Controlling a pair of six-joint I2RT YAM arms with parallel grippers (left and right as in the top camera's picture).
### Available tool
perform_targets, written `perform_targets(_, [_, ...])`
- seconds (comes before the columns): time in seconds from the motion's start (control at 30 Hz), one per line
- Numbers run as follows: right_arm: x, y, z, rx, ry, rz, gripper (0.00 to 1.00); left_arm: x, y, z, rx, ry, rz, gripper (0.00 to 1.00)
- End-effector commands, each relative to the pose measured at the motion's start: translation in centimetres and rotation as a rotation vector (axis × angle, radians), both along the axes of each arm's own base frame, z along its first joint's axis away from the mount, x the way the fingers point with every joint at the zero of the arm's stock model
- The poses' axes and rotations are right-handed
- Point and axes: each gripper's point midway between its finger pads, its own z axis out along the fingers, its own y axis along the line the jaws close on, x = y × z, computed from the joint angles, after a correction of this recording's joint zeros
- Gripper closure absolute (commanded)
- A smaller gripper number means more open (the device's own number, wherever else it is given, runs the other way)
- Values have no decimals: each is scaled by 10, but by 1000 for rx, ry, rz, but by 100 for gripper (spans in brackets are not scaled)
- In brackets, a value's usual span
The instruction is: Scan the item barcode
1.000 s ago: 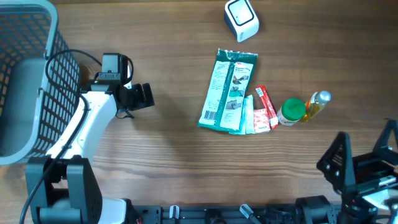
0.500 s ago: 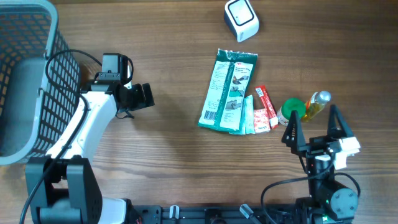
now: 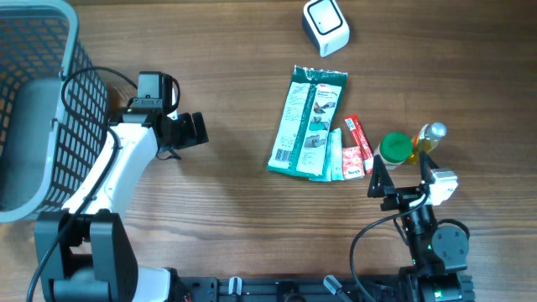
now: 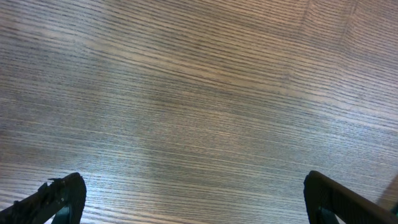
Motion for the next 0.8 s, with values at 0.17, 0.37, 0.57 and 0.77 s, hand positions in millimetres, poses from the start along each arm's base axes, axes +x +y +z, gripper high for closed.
perform_targets(0.17, [-1,3,2,25,-6,18,0,-1,0,-1,-3,3,-5,0])
perform_targets(0.37, [-1,3,2,25,-6,18,0,-1,0,-1,-3,3,-5,0])
perform_targets(0.57, [-1,3,2,25,-6,18,0,-1,0,-1,-3,3,-5,0])
perform_targets(0.77, [-1,3,2,25,-6,18,0,-1,0,-1,-3,2,-5,0])
